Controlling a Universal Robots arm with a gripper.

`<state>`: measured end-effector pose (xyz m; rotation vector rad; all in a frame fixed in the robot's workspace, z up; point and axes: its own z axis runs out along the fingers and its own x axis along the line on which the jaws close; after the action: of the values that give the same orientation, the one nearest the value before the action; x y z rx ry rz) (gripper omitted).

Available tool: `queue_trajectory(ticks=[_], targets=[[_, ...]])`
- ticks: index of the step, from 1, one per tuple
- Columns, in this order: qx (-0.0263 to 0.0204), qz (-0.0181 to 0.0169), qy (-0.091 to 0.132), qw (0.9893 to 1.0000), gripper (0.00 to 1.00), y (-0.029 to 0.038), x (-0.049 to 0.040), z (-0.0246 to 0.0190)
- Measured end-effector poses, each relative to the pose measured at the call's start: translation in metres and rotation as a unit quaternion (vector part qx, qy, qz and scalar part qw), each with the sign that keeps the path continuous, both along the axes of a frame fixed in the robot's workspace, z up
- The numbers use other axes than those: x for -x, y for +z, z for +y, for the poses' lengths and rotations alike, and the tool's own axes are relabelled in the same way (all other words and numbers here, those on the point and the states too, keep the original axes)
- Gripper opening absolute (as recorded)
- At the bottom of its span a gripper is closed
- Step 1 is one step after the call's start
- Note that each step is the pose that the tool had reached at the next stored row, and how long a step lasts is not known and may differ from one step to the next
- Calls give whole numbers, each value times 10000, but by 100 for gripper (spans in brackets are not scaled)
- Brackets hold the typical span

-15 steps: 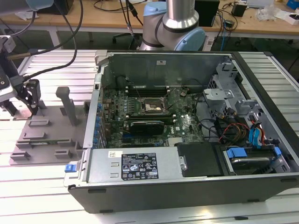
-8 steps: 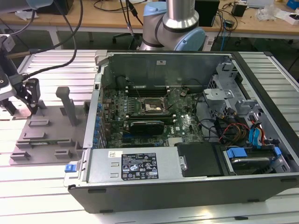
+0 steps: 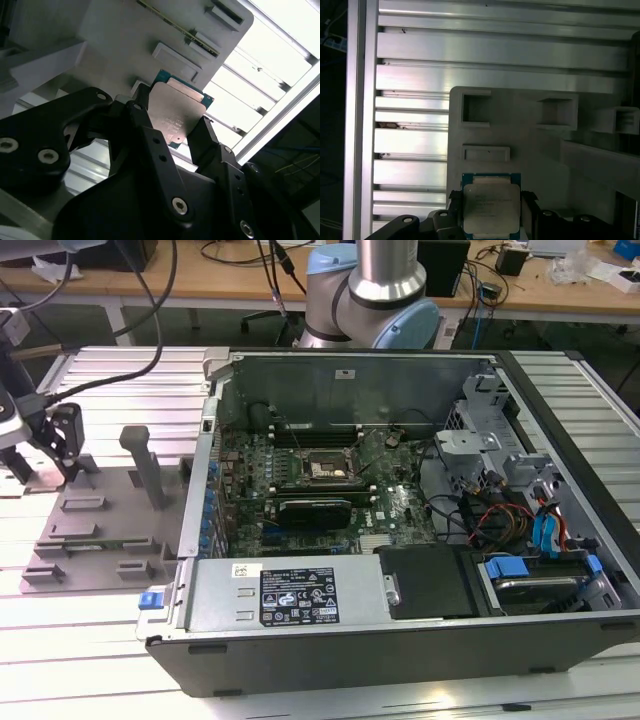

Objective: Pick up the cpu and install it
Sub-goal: 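Pick up the cpu and move it towards the insertion slot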

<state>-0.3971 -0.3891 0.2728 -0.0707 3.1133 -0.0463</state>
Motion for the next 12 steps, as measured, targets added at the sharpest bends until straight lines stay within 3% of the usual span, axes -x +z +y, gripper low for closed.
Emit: queue_trajectory(ticks=[12], targets=[[0, 0, 0, 10000, 55, 138, 0, 0]])
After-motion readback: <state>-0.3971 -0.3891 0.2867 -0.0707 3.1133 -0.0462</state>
